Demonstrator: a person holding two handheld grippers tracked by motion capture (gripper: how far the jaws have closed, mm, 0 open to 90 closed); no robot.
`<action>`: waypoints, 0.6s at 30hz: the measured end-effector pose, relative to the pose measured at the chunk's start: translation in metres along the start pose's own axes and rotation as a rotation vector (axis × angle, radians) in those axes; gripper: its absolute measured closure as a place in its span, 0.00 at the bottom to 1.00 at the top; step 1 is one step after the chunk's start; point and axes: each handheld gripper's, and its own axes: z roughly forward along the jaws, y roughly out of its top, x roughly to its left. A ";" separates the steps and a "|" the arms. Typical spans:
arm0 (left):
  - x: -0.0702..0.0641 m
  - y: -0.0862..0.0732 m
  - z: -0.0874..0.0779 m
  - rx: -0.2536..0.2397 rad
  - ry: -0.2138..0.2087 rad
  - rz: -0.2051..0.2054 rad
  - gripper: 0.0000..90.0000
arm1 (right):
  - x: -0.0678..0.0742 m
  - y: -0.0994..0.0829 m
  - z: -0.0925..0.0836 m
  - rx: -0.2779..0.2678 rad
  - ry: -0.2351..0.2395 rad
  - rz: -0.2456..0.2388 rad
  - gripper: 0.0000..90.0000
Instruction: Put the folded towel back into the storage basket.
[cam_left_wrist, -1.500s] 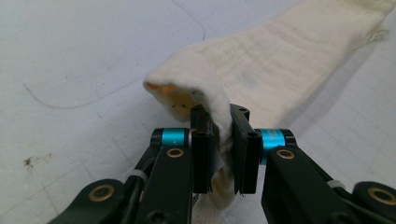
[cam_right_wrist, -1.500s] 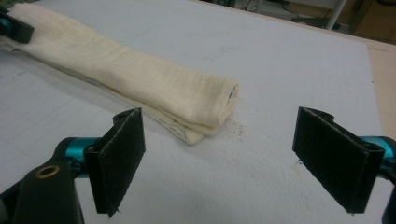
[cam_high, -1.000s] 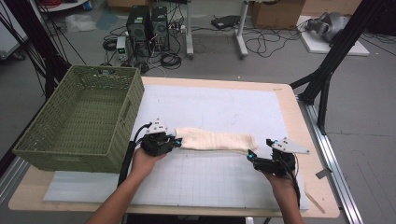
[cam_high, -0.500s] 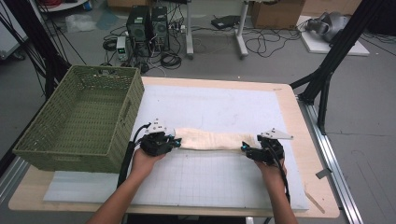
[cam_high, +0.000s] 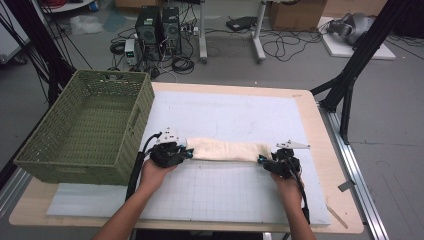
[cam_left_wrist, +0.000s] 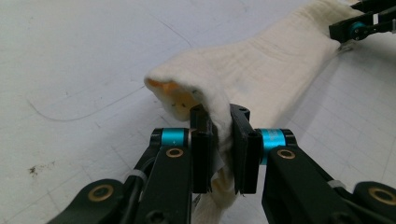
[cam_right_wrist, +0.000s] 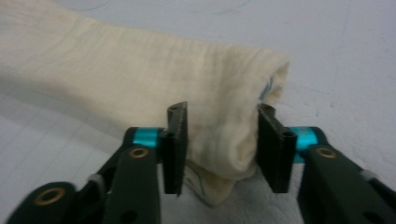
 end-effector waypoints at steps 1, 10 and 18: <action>0.000 0.000 0.000 0.000 0.000 0.000 0.88 | 0.000 0.000 0.000 0.001 0.012 0.003 0.75; -0.006 0.002 -0.010 -0.040 -0.005 0.036 0.88 | 0.002 0.001 -0.005 -0.011 0.046 -0.039 0.87; -0.007 -0.001 -0.027 -0.105 -0.031 0.062 0.89 | 0.004 0.004 -0.015 -0.082 0.088 -0.066 0.89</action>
